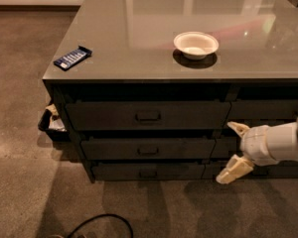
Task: Open middle drawer
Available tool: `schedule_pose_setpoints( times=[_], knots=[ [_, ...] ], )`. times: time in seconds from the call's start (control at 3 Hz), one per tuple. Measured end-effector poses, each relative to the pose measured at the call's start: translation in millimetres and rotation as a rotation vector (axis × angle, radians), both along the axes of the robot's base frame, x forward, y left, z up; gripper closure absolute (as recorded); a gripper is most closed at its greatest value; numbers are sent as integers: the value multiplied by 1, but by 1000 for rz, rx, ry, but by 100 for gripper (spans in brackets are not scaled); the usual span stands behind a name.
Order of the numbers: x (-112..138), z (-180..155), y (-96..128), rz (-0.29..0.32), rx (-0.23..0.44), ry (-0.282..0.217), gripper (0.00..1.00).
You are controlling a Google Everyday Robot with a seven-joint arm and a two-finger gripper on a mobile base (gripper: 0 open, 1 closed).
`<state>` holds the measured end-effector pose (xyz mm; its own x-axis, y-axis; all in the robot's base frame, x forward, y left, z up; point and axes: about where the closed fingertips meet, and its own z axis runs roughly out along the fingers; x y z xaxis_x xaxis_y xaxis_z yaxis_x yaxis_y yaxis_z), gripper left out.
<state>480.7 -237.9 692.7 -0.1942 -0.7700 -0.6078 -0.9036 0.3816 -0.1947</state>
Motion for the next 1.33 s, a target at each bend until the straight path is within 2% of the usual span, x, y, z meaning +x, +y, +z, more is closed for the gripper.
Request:
schedule_pose_setpoints(
  times=[0.33, 0.67, 1.0, 1.33],
  knots=[
    [34, -44, 22, 28, 51, -10, 0],
    [55, -90, 50, 74, 36, 43, 0],
    [55, -90, 50, 75, 37, 43, 0],
    [58, -120, 61, 114, 49, 86, 0]
  ],
)
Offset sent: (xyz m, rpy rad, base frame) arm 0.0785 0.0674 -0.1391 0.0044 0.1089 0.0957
